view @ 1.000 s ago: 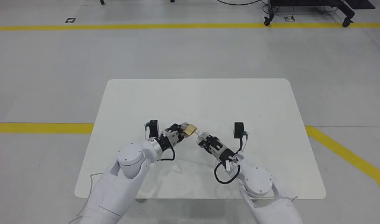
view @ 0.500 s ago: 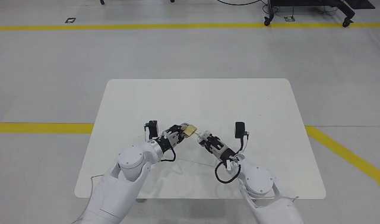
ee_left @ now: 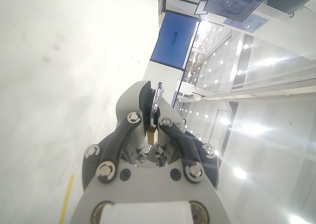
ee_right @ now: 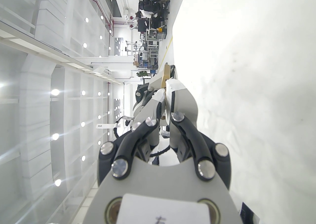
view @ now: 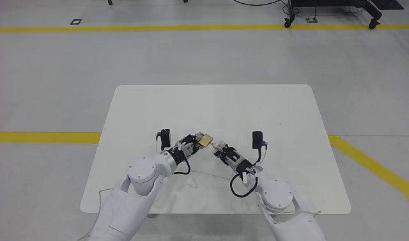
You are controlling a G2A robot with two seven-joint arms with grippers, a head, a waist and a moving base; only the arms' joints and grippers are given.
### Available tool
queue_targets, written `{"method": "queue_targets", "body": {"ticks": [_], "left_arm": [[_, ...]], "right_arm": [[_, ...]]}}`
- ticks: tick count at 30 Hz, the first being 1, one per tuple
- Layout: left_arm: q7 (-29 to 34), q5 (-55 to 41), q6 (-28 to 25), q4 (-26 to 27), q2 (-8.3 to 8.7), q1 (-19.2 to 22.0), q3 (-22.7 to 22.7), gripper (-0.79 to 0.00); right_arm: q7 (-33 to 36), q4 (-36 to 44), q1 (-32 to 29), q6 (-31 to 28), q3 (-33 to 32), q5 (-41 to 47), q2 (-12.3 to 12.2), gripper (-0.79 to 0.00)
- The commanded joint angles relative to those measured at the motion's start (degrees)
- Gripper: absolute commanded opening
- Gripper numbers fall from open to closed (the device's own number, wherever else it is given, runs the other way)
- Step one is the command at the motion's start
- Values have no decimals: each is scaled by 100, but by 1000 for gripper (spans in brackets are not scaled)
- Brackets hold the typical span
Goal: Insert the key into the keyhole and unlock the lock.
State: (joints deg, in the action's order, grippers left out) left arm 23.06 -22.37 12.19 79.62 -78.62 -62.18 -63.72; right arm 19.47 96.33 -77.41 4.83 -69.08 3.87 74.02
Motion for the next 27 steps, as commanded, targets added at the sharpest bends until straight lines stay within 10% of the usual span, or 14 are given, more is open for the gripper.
{"method": "queue_targets", "body": {"ticks": [1,16,17,18,27], "left_arm": [[-17,49,-14,25,0,-13,13,-785],[-15,346,-266,63,-8,-46,128,-785],[-17,325,-330,48,-8,-43,102,-785],[-37,302,-425,18,-7,-34,62,-785],[5,159,-512,-57,-11,-31,7,-785]], "right_arm": [[-3,-1,-1,0,11,-10,2,-785],[-52,-59,61,11,44,102,25,-785],[-39,-60,58,12,35,125,25,-603],[-19,-65,57,36,28,125,22,-55],[-19,-65,57,36,28,125,22,0]]}}
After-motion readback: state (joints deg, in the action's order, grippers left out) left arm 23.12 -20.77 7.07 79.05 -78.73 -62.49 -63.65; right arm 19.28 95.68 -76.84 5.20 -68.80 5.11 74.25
